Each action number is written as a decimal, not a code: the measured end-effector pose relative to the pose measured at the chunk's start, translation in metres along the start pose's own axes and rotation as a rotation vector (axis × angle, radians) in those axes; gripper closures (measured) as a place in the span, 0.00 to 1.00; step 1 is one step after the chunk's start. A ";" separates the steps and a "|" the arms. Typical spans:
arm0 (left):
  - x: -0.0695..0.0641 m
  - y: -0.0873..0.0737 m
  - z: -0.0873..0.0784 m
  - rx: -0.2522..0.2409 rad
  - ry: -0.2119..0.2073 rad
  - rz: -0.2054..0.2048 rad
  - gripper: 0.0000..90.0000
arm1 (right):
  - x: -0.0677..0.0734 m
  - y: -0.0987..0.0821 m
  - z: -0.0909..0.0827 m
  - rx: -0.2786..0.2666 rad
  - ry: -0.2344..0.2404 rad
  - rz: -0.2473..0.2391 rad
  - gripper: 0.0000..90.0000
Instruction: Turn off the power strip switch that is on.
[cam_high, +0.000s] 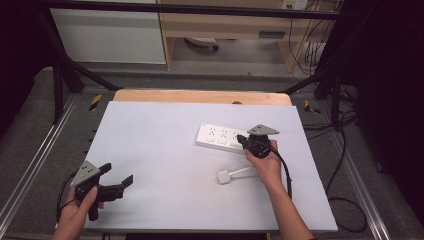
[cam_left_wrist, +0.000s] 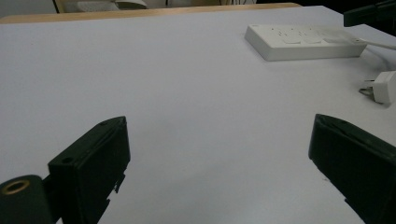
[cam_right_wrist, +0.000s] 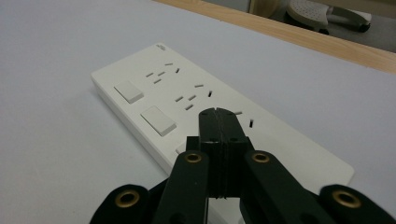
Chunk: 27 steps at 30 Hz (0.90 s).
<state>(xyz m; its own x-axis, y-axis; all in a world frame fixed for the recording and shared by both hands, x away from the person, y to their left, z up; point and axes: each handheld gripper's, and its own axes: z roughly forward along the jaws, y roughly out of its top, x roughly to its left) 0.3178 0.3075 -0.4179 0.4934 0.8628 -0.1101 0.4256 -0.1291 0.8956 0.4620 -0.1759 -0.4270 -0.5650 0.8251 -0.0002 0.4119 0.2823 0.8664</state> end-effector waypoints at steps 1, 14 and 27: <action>0.000 0.000 0.000 0.001 0.000 0.000 0.06 | 0.000 0.001 0.001 0.001 0.001 -0.002 1.00; 0.000 0.000 0.000 0.005 0.002 0.003 0.06 | 0.007 0.005 0.012 0.033 0.008 -0.009 1.00; 0.000 -0.001 0.001 0.016 0.001 0.008 0.06 | 0.009 0.002 0.020 0.067 0.003 -0.029 1.00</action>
<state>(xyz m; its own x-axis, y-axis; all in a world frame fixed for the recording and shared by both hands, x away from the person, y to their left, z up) 0.3182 0.3075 -0.4188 0.4964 0.8620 -0.1025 0.4336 -0.1439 0.8896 0.4722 -0.1579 -0.4355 -0.5793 0.8147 -0.0239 0.4418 0.3386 0.8308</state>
